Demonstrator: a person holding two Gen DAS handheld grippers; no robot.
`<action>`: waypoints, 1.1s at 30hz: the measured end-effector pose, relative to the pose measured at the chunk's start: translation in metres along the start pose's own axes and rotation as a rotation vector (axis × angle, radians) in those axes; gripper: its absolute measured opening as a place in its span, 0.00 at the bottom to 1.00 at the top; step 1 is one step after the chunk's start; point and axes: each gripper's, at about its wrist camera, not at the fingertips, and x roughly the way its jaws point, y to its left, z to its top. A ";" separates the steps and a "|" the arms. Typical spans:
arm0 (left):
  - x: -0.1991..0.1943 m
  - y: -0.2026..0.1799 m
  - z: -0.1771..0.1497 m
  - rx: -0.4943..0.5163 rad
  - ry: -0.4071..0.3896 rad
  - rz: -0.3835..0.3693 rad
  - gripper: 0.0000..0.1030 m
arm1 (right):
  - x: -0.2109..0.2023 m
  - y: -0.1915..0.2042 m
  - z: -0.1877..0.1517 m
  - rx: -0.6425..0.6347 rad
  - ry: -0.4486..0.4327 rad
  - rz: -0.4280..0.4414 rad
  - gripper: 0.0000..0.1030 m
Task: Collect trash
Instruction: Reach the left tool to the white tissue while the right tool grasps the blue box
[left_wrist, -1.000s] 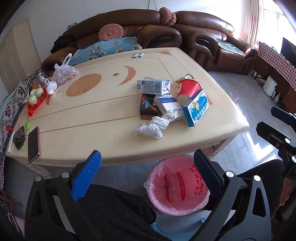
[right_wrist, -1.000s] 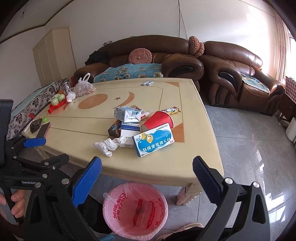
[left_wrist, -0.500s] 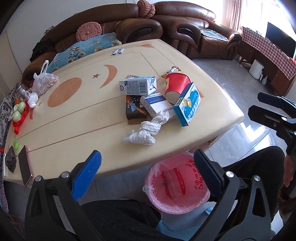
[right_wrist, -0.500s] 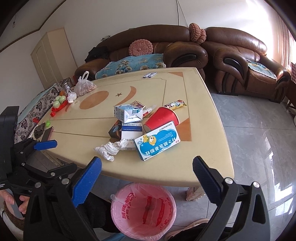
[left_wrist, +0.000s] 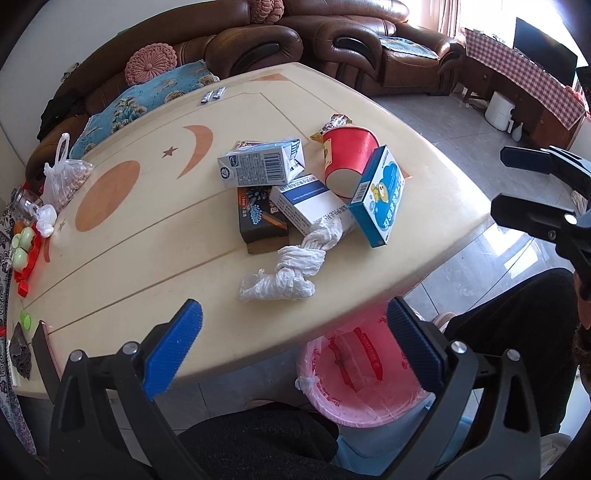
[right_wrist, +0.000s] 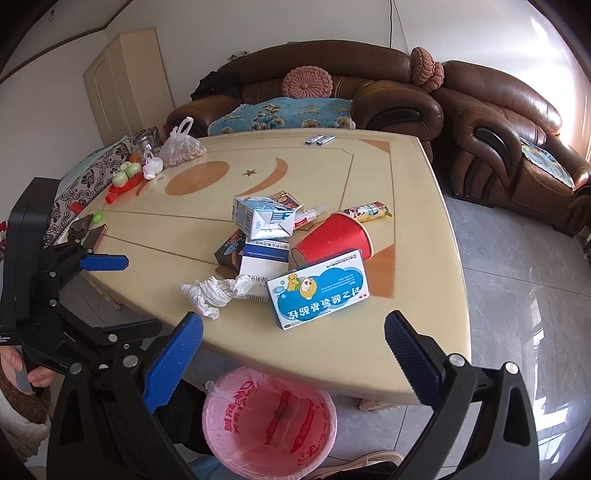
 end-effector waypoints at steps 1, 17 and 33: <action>0.004 0.001 0.001 0.003 0.005 -0.008 0.95 | 0.004 -0.002 0.001 0.006 0.010 0.006 0.94; 0.064 0.015 0.022 0.071 0.076 -0.075 0.95 | 0.061 -0.019 0.026 0.164 0.109 0.006 0.94; 0.106 0.019 0.021 0.120 0.144 -0.104 0.95 | 0.113 -0.017 0.032 0.273 0.142 -0.073 0.94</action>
